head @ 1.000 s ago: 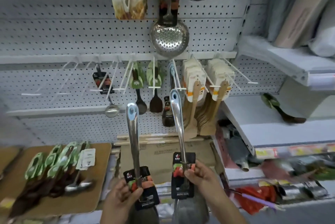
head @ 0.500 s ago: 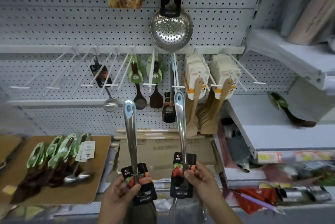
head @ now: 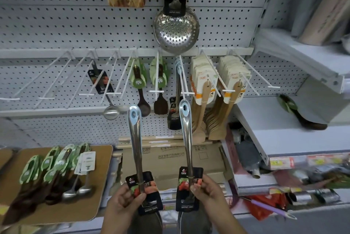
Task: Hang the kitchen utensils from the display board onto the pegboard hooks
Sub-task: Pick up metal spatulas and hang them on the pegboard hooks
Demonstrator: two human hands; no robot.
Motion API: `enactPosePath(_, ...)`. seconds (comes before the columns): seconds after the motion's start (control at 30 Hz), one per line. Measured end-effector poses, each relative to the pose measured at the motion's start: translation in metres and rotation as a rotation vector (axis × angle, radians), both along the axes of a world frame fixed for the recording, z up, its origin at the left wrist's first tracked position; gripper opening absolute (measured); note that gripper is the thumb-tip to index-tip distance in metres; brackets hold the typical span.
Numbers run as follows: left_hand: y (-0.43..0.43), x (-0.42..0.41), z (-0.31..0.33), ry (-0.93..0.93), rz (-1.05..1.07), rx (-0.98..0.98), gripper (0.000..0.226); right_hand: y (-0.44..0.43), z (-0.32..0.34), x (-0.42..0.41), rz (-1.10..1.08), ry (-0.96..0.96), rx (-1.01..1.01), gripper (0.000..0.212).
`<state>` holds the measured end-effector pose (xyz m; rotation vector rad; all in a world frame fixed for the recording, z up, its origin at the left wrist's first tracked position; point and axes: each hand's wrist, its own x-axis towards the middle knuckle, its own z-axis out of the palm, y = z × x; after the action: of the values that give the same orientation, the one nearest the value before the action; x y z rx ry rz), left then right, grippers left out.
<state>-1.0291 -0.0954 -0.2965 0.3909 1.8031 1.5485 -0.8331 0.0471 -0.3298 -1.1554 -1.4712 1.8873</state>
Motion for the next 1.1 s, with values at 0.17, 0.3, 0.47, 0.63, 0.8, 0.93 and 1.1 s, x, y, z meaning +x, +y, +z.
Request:
enactPosePath(0.17, 0.006, -0.002, -0.006, -0.015, -0.039, 0.019, 0.040, 0.001, -0.002, 0.001, -0.019, -0.020, -0.012, 0.028)
enactPosePath(0.3, 0.010, 0.000, -0.003, -0.003, -0.083, 0.021, 0.036, -0.001, 0.005, 0.005, -0.026, -0.029, -0.026, 0.023)
enactPosePath(0.47, 0.013, 0.004, 0.003, 0.013, -0.115, -0.001, 0.025, 0.001, 0.008, 0.003, -0.032, -0.060, -0.001, 0.024)
enactPosePath(0.63, 0.012, 0.005, 0.008, 0.013, -0.120, -0.018, 0.029, 0.007, 0.014, -0.005, -0.016, -0.076, 0.028, 0.023)
enactPosePath(0.8, 0.010, 0.003, 0.011, -0.022, -0.101, -0.018, 0.034, 0.015, 0.017, -0.014, -0.025, -0.046, 0.033, 0.021)
enactPosePath(0.93, 0.011, 0.001, 0.015, -0.024, -0.113, 0.002, 0.045, 0.022, 0.014, -0.024, -0.044, -0.040, 0.014, 0.020)
enactPosePath(1.1, 0.009, -0.002, 0.012, -0.012, -0.135, -0.013, 0.029, 0.032, 0.008, -0.035, -0.078, -0.054, -0.008, 0.020)
